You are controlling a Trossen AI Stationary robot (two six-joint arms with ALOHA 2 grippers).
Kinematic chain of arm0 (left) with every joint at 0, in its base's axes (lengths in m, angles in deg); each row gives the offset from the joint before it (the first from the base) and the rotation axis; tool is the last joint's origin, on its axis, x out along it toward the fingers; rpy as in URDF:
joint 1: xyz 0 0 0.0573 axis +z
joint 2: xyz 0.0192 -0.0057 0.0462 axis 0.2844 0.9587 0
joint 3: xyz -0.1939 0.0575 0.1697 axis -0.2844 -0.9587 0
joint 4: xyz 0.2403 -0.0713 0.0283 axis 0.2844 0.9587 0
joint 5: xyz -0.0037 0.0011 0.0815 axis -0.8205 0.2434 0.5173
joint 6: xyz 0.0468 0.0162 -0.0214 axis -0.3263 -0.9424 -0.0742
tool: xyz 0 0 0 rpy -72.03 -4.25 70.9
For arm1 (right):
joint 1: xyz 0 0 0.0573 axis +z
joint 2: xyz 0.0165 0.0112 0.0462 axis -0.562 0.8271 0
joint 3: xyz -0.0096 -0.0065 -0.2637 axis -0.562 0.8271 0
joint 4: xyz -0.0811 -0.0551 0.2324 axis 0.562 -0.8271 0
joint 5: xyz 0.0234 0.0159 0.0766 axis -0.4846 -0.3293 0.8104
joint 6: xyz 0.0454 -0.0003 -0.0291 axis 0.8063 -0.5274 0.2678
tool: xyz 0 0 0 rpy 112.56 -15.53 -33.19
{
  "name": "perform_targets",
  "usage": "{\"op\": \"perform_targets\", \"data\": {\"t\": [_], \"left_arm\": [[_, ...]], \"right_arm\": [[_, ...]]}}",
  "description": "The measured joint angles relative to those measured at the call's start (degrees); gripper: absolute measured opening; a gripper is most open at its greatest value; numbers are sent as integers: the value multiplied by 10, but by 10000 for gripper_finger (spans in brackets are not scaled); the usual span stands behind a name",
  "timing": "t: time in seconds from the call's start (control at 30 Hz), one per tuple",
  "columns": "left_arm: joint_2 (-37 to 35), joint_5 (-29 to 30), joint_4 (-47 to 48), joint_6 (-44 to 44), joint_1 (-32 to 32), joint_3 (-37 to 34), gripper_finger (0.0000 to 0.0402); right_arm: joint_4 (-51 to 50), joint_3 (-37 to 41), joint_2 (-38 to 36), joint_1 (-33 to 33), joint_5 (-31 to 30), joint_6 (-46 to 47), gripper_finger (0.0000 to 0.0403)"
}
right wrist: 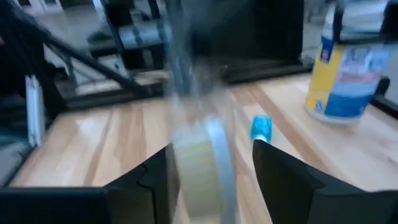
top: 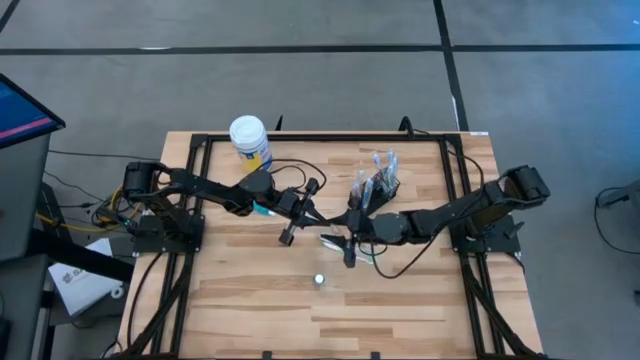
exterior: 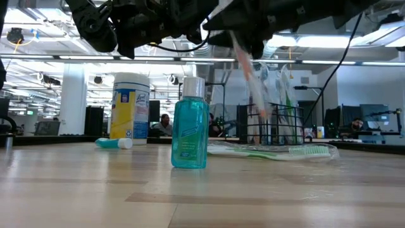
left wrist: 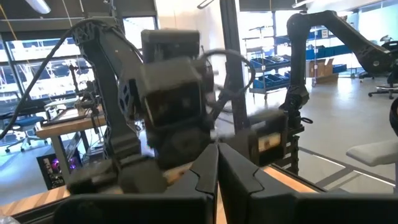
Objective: Pick & Place toothbrushing station
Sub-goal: Put the orange toothbrush into the mesh organizer
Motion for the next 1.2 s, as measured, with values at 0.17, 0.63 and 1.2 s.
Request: {"op": "perform_targets", "data": {"t": [0.17,0.63,1.2], "left_arm": [[0,0,1,2,0,0,0],[0,-1,0,2,0,0,0],[0,-3,0,2,0,0,0]], "right_arm": [[-37,0,-27,9,10,0,161],[-54,0,-27,14,10,0,134],[-83,0,-27,15,9,0,112]]}}
